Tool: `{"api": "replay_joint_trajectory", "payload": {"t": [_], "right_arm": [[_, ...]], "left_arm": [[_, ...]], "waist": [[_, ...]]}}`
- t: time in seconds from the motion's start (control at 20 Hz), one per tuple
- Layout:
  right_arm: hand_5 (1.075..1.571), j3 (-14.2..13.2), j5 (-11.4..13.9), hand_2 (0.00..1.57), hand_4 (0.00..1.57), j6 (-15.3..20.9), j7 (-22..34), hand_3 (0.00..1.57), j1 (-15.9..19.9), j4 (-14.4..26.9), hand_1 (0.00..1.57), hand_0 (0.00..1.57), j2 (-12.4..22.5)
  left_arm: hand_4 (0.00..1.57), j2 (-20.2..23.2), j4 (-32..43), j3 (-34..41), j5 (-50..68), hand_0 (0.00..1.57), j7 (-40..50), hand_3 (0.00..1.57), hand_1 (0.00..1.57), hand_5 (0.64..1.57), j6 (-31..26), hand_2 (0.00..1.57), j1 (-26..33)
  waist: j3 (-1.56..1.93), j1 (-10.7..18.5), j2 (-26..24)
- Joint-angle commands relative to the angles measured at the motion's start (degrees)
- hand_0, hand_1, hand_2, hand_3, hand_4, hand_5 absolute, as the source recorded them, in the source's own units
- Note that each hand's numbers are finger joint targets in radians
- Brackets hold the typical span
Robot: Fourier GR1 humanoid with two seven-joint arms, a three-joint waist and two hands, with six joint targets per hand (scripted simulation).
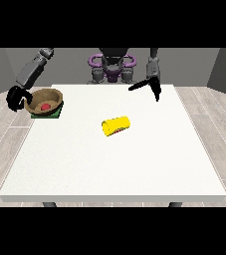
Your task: Pick the cup and pour the ball into the bowl, then pick the bowl and place it on the pad
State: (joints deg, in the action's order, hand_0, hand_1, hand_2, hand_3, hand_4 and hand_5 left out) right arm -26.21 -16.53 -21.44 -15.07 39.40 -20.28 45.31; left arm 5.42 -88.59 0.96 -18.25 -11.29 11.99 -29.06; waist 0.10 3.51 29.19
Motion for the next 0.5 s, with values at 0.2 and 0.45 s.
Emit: {"api": "replay_joint_trajectory", "payload": {"t": [0.2, 0.45], "right_arm": [[1.569, -2.17, -2.68, 1.57, 0.71, -0.85, 7.78, 0.0, 4.34, 3.43, 1.57, 1.57, 3.07], [1.57, 0.93, 0.28, 1.57, 0.73, -1.37, 4.14, 1.04, 0.33, 2.92, 1.57, 1.57, -0.25]], "left_arm": [[0.0, 0.94, -2.31, 0.03, 1.64, 0.0, 2.72, 0.0, 0.0, 1.566, -2.84, 0.0, 0.58], [0.0, -1.02, -4.34, -1.29, 0.16, 0.0, 3.38, 0.0, 0.0, 1.566, -0.71, 0.0, 3.4]], "waist": [[-0.04, 0.49, -2.01], [-0.02, -0.24, -3.44]]}}
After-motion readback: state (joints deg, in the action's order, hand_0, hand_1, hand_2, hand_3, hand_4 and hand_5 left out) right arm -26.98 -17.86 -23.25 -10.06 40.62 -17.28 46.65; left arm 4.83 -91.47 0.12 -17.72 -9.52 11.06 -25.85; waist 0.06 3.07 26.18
